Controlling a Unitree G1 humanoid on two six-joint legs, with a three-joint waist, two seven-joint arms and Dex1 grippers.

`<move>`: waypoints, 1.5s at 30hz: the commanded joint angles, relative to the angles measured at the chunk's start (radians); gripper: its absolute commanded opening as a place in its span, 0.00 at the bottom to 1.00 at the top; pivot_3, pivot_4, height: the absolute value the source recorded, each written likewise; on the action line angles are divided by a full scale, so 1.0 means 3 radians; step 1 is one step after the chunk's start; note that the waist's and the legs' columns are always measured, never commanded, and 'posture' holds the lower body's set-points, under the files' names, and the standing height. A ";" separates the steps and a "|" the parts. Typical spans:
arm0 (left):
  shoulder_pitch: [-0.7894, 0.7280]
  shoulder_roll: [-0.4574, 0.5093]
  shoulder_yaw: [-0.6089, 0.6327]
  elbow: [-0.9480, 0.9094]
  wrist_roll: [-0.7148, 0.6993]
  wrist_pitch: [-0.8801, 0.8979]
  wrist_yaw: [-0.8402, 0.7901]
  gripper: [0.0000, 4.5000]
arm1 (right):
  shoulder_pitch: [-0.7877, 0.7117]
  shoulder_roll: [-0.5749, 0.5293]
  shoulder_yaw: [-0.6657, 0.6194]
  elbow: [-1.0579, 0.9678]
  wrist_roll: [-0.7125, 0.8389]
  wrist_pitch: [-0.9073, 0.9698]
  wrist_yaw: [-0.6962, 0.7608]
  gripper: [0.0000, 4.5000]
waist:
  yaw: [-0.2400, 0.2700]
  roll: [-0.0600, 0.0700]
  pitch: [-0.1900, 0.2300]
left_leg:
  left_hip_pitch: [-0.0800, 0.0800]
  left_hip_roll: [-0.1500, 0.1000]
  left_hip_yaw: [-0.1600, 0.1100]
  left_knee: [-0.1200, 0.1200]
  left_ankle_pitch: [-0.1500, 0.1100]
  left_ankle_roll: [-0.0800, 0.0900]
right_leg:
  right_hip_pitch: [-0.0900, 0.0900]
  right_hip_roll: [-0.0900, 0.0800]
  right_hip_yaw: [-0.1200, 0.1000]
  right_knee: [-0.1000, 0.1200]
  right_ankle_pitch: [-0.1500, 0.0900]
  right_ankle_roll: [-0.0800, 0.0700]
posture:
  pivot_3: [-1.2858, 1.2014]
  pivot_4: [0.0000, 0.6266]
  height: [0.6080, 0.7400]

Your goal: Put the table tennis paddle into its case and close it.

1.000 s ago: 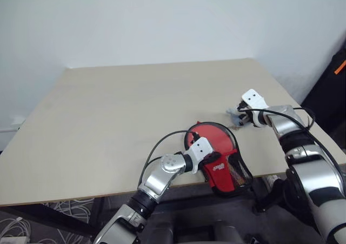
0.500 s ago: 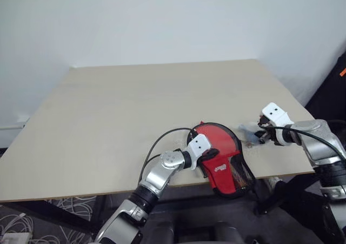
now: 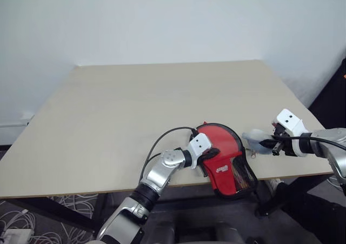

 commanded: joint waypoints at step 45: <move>-0.0249 0.0011 0.0137 0.0667 0.0250 -0.0149 -0.0242 0.00 | 0.2383 -0.0498 -0.1057 -0.0883 0.0865 -0.2042 0.1354 0.05 | 0.0013 -0.0025 0.0013 | 0.0007 -0.0004 -0.0002 0.0002 -0.0015 -0.0017 | 0.0004 -0.0022 -0.0022 -0.0010 -0.0006 0.0008 | 0.52 0.00 1.00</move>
